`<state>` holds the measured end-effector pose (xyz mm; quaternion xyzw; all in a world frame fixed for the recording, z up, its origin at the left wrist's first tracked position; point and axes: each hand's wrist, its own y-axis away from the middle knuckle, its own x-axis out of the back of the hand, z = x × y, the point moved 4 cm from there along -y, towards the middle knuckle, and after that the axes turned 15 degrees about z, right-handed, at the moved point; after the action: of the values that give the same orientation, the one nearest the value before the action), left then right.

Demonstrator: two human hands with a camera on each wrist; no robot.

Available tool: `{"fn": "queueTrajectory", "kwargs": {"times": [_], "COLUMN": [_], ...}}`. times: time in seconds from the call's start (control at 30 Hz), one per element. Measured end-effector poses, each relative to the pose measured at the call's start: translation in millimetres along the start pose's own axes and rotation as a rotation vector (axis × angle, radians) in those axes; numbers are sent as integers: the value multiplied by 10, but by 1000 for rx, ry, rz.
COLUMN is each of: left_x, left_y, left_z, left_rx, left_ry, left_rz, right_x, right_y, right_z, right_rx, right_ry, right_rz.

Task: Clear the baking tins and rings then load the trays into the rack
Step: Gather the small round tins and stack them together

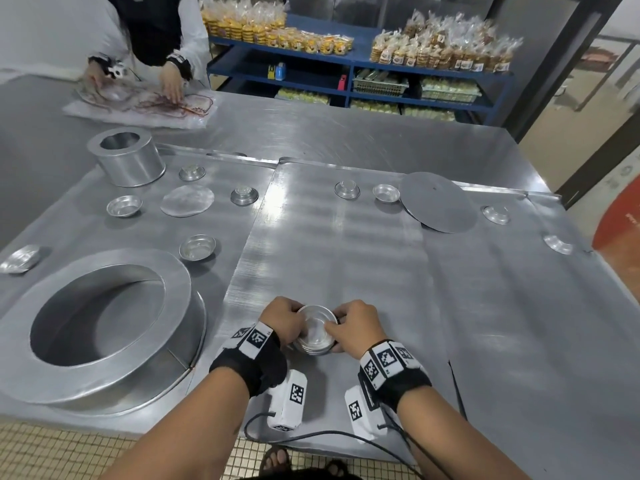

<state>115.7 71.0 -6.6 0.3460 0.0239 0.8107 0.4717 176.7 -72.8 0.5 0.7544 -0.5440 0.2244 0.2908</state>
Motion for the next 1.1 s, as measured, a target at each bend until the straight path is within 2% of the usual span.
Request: {"fn": "queueTrajectory", "kwargs": {"times": [0.33, 0.43, 0.6, 0.73, 0.87, 0.97, 1.1], "left_x": [-7, 13, 315, 829, 1617, 2265, 3142], "left_y": [-7, -68, -186, -241, -425, -622, -966], "left_z": [9, 10, 132, 339, 414, 334, 58], "left_rx": [-11, -11, -64, -106, -103, -83, -16], "left_ry": [-127, -190, -243, -245, -256, -314, -399], "left_rz": [6, -2, 65, 92, 233, 305, 389], "right_x": [-19, 32, 192, 122, -94, -407, -1019], "right_y": [-127, -160, -311, -488, -674, -820, -1003], "right_z": [-1, -102, -426, -928, -1577, -2005, -2436], "right_rx": [46, 107, 221, 340, 471, 528, 596], "right_ry": [146, 294, 543, 619, 668, 661, 682], "right_rz": [-112, -156, -126, -142, -127, -113, -169]}}
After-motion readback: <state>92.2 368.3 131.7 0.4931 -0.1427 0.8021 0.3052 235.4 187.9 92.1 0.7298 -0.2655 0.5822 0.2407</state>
